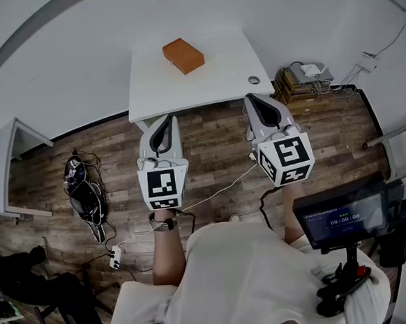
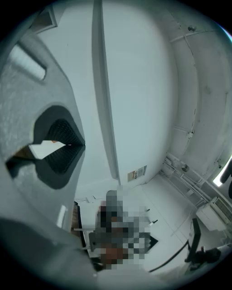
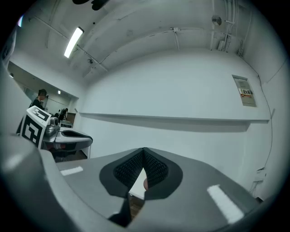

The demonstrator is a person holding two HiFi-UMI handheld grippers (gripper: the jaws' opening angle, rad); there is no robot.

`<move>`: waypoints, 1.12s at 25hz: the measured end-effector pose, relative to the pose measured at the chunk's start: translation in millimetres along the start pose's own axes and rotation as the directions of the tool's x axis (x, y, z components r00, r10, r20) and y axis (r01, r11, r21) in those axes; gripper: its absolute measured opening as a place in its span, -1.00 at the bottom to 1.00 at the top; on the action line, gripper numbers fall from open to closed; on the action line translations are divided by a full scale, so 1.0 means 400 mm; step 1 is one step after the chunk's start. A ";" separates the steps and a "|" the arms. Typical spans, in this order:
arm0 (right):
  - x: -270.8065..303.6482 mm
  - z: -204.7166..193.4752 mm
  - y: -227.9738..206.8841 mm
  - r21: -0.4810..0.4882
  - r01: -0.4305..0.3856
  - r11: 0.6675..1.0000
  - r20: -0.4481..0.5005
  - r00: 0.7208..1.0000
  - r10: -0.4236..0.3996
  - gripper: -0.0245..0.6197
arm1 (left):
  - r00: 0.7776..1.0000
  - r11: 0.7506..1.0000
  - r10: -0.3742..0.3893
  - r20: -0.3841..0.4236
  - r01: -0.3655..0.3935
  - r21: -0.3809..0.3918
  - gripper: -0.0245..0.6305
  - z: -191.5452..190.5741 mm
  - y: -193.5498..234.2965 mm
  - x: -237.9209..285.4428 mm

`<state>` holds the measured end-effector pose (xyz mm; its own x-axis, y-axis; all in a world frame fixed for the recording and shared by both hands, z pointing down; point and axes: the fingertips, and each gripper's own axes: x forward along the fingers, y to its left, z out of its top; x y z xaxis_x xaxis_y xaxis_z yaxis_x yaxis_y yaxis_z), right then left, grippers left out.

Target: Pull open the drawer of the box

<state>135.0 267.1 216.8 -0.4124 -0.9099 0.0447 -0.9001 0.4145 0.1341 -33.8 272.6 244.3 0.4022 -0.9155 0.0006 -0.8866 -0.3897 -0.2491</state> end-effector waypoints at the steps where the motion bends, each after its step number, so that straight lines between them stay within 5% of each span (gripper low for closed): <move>1: 0.000 -0.003 -0.001 0.000 0.000 1.000 -0.002 1.000 0.000 -0.92 | 1.000 1.000 -0.002 0.000 0.002 0.000 -0.91 -0.001 -0.003 0.000; 19: -0.002 -0.022 0.011 0.010 -0.017 1.000 0.006 1.000 0.017 -0.92 | 1.000 1.000 0.009 -0.010 -0.009 -0.009 -0.91 -0.018 -0.016 -0.010; 28: -0.011 -0.052 -0.049 0.023 -0.094 0.995 0.019 0.995 0.094 -0.92 | 0.998 0.999 0.039 -0.044 -0.040 -0.019 -0.91 -0.028 -0.090 0.034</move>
<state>157.4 262.5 234.7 -0.4977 -0.8665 0.0381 -0.8601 0.4988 0.1068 1.1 273.2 264.4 0.3570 -0.9335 0.0330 -0.9060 -0.3547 -0.2309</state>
